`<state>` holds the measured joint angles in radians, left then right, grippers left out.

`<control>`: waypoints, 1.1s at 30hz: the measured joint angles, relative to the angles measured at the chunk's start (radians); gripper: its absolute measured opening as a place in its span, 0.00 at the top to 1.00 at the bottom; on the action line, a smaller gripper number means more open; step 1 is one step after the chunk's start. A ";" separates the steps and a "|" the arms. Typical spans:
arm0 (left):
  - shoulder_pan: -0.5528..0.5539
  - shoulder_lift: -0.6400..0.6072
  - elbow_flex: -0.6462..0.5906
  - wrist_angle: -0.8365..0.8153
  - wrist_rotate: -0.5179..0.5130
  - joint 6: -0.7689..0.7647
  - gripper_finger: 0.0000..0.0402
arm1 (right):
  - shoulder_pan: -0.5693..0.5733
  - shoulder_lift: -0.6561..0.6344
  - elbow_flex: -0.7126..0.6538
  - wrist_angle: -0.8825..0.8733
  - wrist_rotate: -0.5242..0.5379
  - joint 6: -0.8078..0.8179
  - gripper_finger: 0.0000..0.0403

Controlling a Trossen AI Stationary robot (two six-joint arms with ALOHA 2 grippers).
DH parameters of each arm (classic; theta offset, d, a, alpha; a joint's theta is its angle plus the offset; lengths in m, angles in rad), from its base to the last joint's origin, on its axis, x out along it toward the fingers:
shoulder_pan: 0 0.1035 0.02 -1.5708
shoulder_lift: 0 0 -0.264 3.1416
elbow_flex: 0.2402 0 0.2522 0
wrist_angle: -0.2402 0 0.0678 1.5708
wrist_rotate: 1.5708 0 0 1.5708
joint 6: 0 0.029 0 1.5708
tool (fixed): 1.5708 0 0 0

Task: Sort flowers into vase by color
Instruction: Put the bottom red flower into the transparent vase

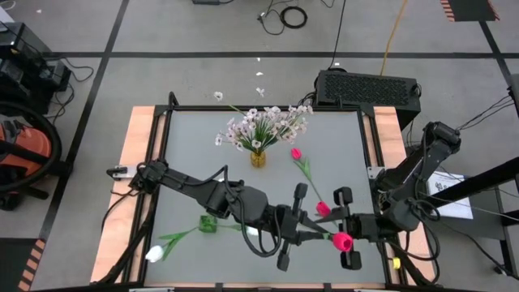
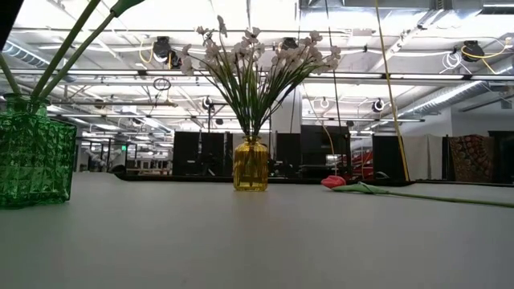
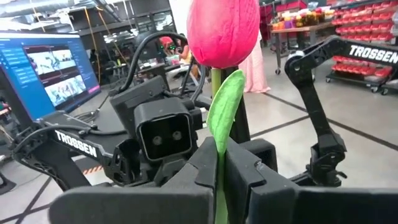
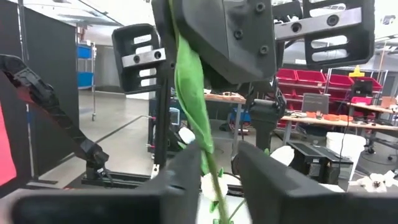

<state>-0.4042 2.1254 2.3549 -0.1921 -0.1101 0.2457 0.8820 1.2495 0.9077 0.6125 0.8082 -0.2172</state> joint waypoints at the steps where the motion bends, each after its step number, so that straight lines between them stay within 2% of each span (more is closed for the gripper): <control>1: 0.000 0.000 0.000 -0.001 0.000 0.004 0.97 | 0.000 0.000 0.000 0.000 0.000 0.000 0.80; 5: 0.000 0.000 0.000 -0.002 -0.007 0.001 0.97 | 0.004 0.001 0.000 -0.008 -0.005 0.013 0.97; 9: -0.001 0.000 0.000 -0.027 -0.006 -0.037 0.92 | 0.004 0.001 0.000 -0.023 -0.003 0.058 0.97; 13: -0.012 -0.029 0.000 -0.105 -0.013 -0.056 0.78 | 0.024 -0.001 0.000 -0.022 0.004 0.075 0.99; 18: -0.047 -0.074 0.000 -0.239 -0.143 -0.056 0.60 | 0.072 -0.031 0.000 -0.015 0.064 0.097 0.99; 21: -0.076 -0.116 -0.001 -0.354 -0.243 -0.060 0.54 | 0.116 -0.052 0.000 -0.017 0.121 0.081 0.99; 24: -0.111 -0.159 0.001 -0.501 -0.328 -0.100 0.52 | 0.161 -0.074 0.000 -0.018 0.199 0.051 1.00; 28: -0.155 -0.176 0.001 -0.705 -0.383 -0.219 0.51 | 0.226 -0.102 0.000 -0.016 0.282 0.029 1.00; 31: -0.199 -0.175 -0.009 -0.804 -0.454 -0.277 0.51 | 0.271 -0.115 0.000 -0.008 0.338 0.013 1.00; 33: -0.223 -0.173 -0.039 -0.807 -0.502 -0.304 0.51 | 0.301 -0.126 0.000 -0.007 0.387 0.013 1.00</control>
<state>-0.6273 1.9526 2.3157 -0.9995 -0.6119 -0.0579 1.1829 1.1235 0.9077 0.6052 1.1948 -0.2045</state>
